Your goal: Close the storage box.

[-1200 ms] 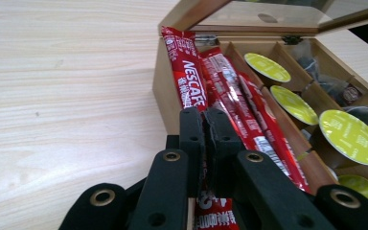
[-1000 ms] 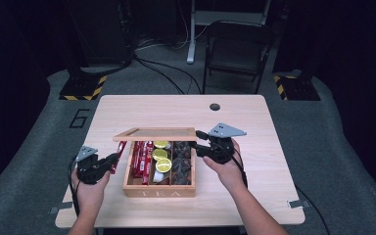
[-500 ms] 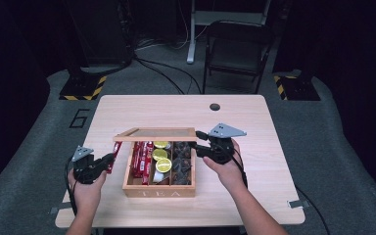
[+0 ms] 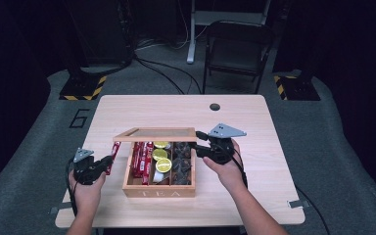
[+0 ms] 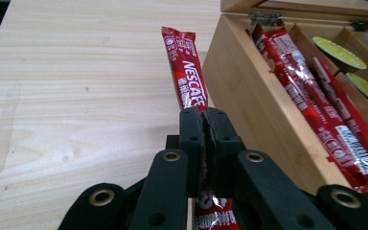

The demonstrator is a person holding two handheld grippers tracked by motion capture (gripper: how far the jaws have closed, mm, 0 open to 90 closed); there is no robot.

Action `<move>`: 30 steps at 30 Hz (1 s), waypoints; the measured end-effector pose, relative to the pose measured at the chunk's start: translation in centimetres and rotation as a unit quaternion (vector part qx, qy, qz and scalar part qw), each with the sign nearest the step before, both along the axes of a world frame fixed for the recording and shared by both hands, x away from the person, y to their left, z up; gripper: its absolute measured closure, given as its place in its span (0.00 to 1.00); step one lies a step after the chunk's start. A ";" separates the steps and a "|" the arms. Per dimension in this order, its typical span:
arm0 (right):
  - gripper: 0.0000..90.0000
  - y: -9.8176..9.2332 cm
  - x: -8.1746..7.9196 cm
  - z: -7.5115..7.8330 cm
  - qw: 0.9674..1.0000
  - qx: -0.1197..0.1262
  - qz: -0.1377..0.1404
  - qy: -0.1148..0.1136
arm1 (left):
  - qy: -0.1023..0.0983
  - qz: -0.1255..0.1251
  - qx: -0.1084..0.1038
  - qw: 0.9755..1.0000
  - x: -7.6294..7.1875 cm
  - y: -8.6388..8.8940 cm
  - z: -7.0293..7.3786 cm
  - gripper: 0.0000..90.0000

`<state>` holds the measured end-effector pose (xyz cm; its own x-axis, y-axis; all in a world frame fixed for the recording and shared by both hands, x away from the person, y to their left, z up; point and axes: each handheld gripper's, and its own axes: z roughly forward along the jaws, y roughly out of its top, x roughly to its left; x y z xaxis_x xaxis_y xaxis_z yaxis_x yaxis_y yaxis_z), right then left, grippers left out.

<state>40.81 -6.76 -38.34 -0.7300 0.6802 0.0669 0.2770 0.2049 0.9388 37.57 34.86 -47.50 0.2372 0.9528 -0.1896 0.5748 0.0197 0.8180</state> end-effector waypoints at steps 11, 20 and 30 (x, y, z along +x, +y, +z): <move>0.60 0.0 0.0 0.0 1.000 -0.001 0.000 -0.001 | 0.013 0.005 0.020 1.000 0.3 -0.1 -1.1 0.96; 0.60 0.0 -0.1 0.0 1.000 -0.002 0.001 0.000 | 0.028 0.008 0.034 0.999 0.5 0.1 -1.9 0.96; 0.60 -0.1 -0.1 -0.1 1.000 -0.003 0.003 0.000 | 0.040 0.019 0.052 0.998 0.8 0.2 -3.0 0.96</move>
<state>40.72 -6.82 -38.42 -0.7340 0.6763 0.0627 0.2753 0.2119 0.9377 38.35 35.04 -50.48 0.1889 0.9762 -0.1068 0.6380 -0.0393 0.7690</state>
